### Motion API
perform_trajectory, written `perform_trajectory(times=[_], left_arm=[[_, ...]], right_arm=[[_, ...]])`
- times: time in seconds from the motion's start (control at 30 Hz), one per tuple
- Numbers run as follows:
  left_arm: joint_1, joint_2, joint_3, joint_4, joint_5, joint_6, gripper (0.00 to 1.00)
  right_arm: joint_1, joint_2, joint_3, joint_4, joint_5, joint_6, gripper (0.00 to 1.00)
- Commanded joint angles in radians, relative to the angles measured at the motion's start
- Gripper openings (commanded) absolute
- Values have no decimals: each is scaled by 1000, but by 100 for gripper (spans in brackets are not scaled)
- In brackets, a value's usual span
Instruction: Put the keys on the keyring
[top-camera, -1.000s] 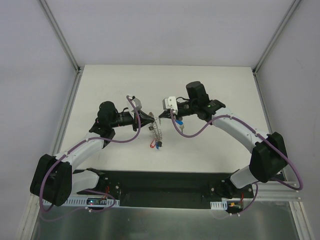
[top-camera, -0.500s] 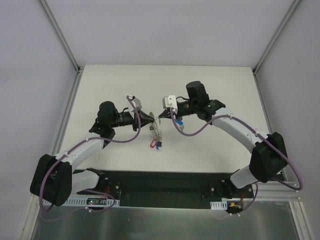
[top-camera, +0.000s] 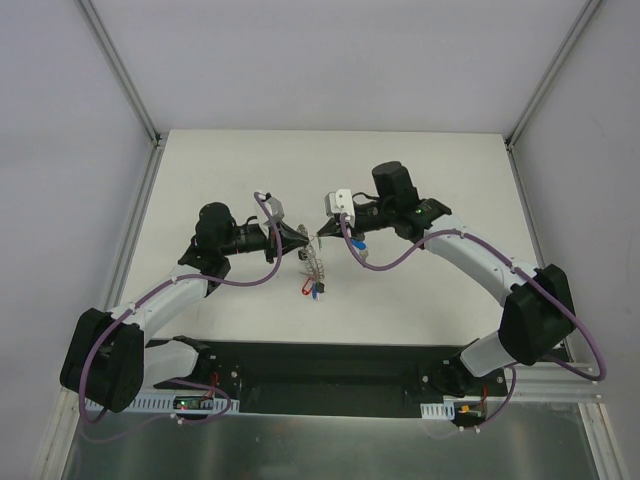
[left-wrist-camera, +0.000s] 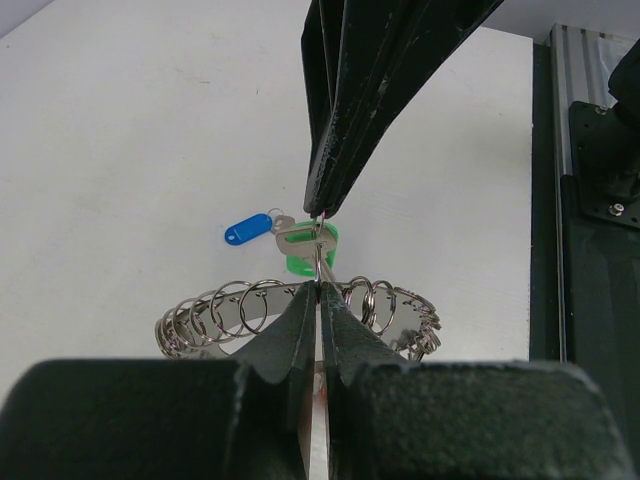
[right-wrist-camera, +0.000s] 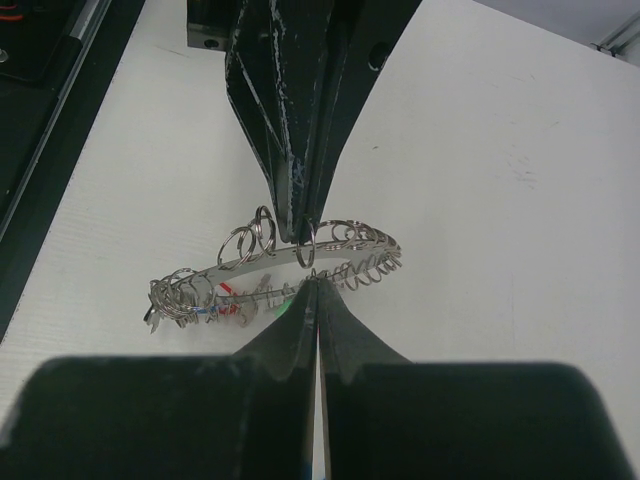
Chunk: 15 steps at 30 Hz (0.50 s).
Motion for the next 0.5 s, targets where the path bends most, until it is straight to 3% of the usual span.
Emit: perform_trajectory(times=[0.0, 0.47], left_arm=[[-6, -19, 29, 60, 48, 24, 0], [-9, -22, 29, 59, 43, 26, 0]], right_arm=[[6, -14, 50, 19, -64, 22, 1], [6, -9, 58, 19, -69, 44, 1]])
